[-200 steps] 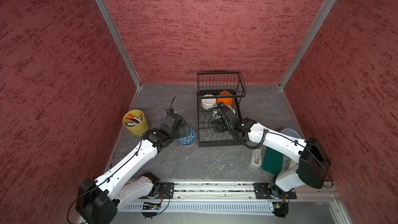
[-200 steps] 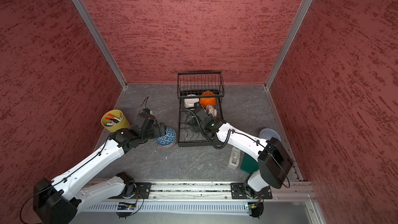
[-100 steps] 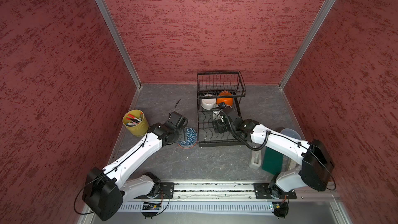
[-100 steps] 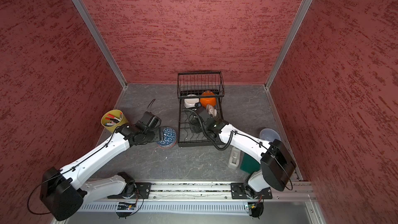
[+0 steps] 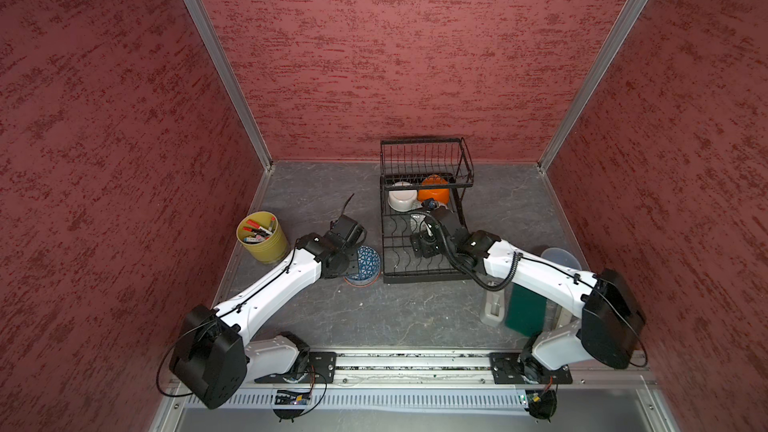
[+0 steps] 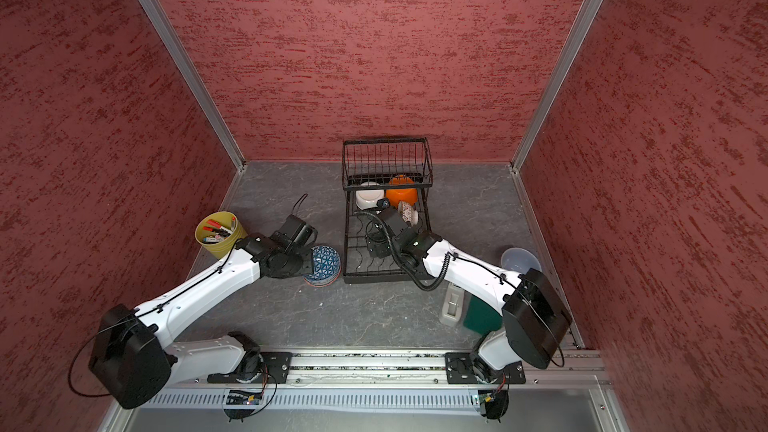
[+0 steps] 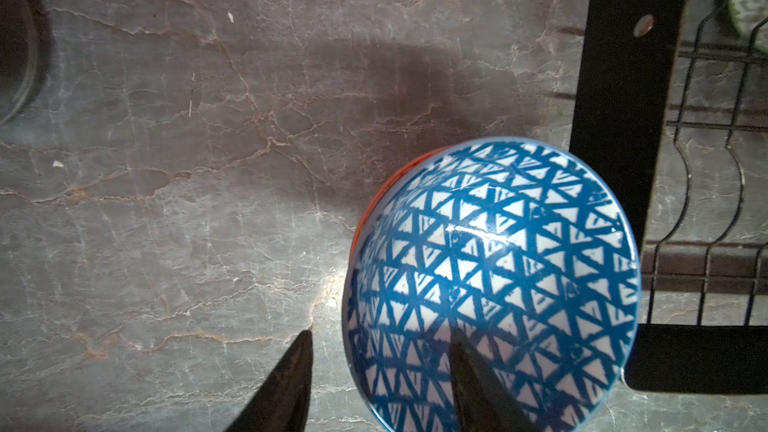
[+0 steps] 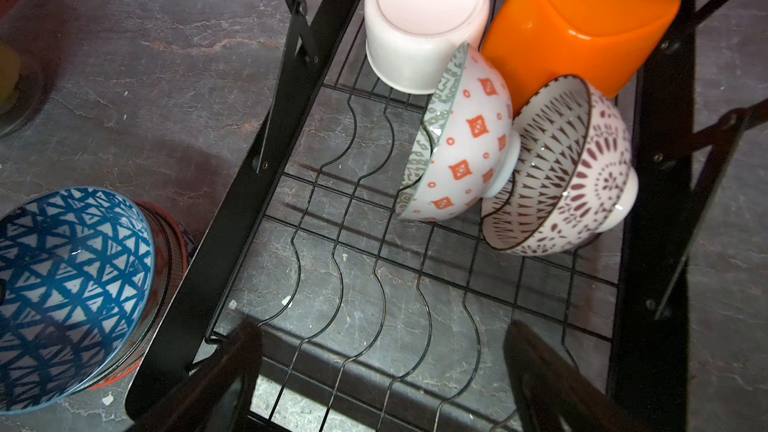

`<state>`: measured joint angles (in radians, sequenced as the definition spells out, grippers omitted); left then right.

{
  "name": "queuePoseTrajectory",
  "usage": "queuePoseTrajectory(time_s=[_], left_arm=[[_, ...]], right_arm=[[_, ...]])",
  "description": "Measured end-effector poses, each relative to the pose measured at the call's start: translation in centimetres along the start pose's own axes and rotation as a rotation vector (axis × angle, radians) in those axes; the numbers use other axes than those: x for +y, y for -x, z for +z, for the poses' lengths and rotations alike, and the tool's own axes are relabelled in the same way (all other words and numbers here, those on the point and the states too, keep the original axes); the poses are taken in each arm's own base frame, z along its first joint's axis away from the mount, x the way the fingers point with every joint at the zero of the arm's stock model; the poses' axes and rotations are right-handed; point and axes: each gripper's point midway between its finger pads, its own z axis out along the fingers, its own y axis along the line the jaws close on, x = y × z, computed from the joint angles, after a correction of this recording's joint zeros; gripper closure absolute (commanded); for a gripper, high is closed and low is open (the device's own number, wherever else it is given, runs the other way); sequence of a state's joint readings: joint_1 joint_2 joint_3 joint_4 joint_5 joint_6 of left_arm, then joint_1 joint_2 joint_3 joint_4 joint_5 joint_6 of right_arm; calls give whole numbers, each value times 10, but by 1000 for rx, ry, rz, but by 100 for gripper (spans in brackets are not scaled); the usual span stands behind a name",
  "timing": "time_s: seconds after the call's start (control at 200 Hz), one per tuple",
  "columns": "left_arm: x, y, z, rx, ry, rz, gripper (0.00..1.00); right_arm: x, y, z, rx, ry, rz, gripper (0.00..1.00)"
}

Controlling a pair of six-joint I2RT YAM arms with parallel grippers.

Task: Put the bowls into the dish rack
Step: 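Open the right gripper and withdraw it while left gripper descends onto the blue-patterned bowl, then grip the blue-patterned bowl's rim with the left gripper and lift it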

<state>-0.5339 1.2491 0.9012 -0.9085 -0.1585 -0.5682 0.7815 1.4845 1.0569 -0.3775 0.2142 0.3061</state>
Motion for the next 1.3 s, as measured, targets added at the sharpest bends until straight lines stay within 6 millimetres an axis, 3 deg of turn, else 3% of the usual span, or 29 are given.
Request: queuePoseTrajectory(time_s=[0.341,0.541,0.952,1.302], left_arm=[[4,-2,12,26,13,-16,63],[3,-2,19,44,12,-13,77],[5,6,10,-10,-13,-12,100],[4,7,6,-21,-30,-7,100]], right_arm=[[-1,-3,1,9,-1,0,7],[-2,-4,1,10,-1,0,7],[-4,-7,0,33,-11,-4,5],[3,5,3,26,1,-1,5]])
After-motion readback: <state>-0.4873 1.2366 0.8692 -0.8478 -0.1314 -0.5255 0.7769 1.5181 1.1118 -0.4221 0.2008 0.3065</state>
